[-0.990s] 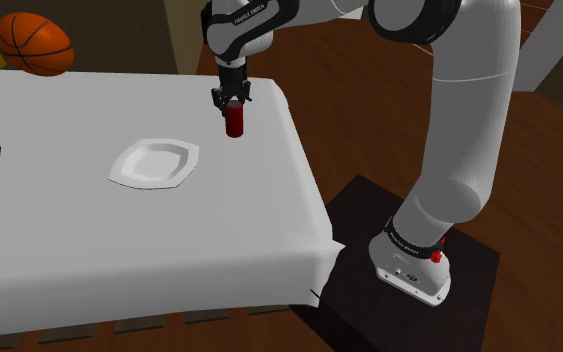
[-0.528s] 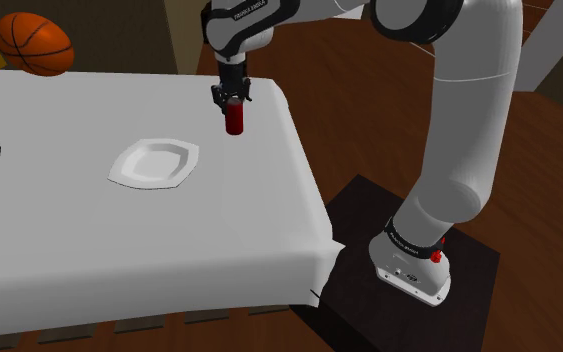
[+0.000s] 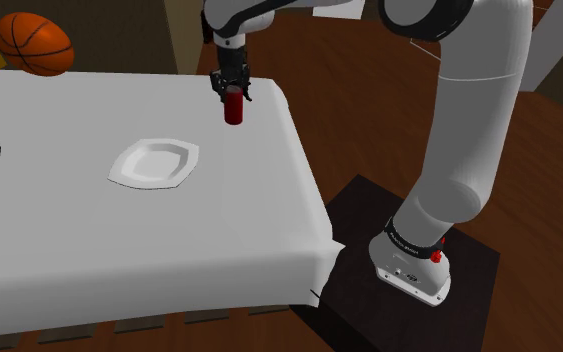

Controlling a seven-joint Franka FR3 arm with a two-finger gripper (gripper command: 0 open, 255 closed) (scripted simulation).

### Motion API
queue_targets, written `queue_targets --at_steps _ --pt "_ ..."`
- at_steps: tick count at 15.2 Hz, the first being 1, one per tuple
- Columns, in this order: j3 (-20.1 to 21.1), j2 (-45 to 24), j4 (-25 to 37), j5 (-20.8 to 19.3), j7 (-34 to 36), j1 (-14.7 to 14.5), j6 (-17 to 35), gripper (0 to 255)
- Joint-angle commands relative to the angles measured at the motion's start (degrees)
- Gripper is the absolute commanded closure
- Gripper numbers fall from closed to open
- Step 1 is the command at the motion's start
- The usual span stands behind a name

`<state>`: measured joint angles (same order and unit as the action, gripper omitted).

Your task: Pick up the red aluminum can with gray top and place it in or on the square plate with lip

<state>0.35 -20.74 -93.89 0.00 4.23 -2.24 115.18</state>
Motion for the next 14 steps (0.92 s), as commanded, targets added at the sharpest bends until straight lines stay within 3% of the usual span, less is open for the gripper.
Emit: queue_targets --at_steps 1,6,14 --pt "0.0 0.4 1.0 0.0 0.0 0.0 -1.3 255" --pt "0.0 1.2 3.6 0.0 0.0 0.0 -4.8 255" --pt "2.8 -2.2 10.1 -1.3 9.6 -6.6 -7.9 255"
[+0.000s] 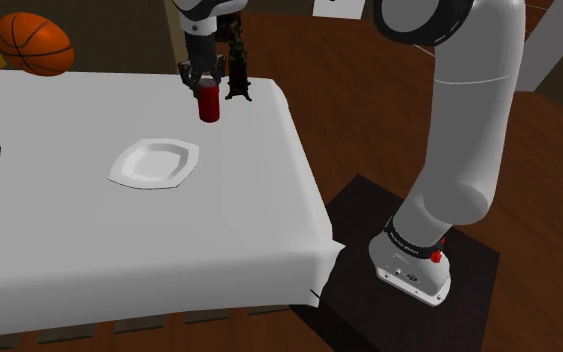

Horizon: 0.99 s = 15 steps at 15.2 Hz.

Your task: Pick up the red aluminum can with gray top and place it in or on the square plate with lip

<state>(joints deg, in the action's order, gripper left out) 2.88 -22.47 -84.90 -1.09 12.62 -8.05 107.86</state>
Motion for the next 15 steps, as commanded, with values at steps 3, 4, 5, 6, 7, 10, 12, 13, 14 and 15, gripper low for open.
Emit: queue_targets --at_steps 3,4,5,6,7,10,12,13,14,15 --pt "1.2 -2.8 5.1 -0.7 4.6 -3.4 -2.3 255" --pt "1.5 -3.7 6.6 -0.9 5.8 -4.2 -2.9 255" --pt "1.8 -4.7 8.3 -1.1 6.9 -5.1 -3.6 255" --pt "2.0 -5.7 10.1 -1.3 8.0 -6.0 -4.4 255" --pt "2.3 -6.8 12.0 -1.5 9.0 -6.9 -5.2 255" --pt "2.9 -10.9 18.9 -2.2 12.1 -9.7 -8.2 255" --pt "3.2 -14.3 24.8 -2.6 14.1 -11.7 -10.7 255" --pt "3.3 -16.3 28.3 -2.9 15.0 -12.7 -12.2 255" --pt "3.4 -18.6 32.4 -3.1 15.9 -13.8 -13.9 255" --pt "3.3 -19.0 33.1 -3.1 16.0 -14.0 -14.2 255"
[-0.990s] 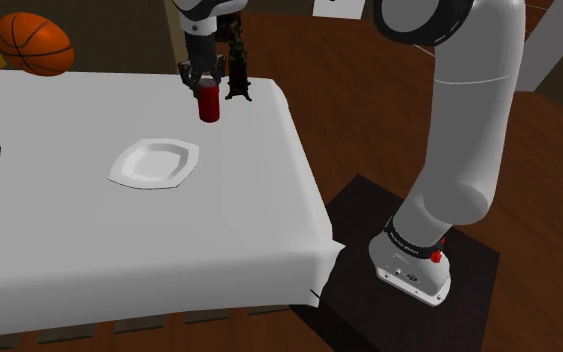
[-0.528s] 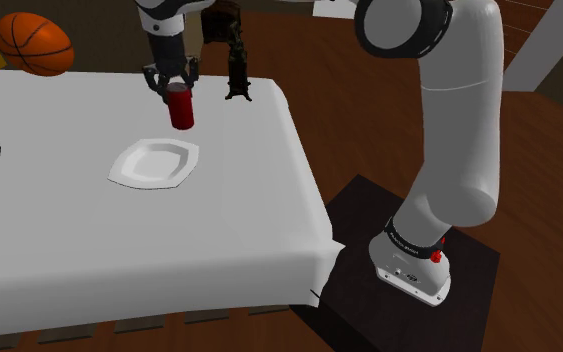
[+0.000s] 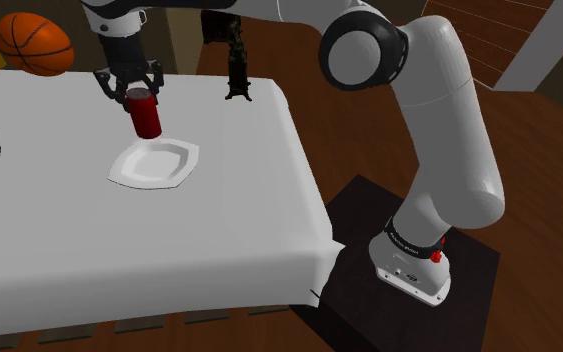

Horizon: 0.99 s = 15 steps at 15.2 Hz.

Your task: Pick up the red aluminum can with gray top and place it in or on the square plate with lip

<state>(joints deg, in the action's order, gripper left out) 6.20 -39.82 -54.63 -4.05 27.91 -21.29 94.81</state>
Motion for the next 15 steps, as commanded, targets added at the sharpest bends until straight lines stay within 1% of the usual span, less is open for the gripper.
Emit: queue_targets --at_steps 1,7,15 --pt "0.0 -1.3 1.5 -0.2 0.7 -0.7 -0.2 255" --pt "0.0 -0.3 -4.9 -0.1 0.8 -0.3 5.2 255" --pt "0.0 -0.4 -10.9 -0.2 1.0 -0.1 11.3 255"
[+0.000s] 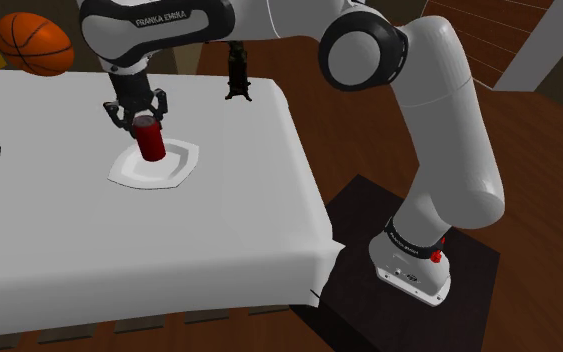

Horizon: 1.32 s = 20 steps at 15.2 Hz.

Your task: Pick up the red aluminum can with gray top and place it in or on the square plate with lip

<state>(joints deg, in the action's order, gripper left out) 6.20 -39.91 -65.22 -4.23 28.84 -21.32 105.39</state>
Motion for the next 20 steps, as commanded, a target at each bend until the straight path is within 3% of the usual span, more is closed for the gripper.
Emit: queue_targets --at_steps 1,10,11,16,20 --pt "0.0 -0.4 -0.9 -0.1 0.1 0.0 1.4 255" --pt "0.0 -0.7 -2.2 -0.1 0.2 0.0 2.9 255" --pt "0.0 -0.7 -2.2 -0.1 0.1 0.0 2.9 0" --pt "0.0 -0.7 -2.2 -0.1 0.1 0.0 2.9 0" --pt "0.0 0.1 3.9 0.0 0.0 -0.2 -3.9 0"
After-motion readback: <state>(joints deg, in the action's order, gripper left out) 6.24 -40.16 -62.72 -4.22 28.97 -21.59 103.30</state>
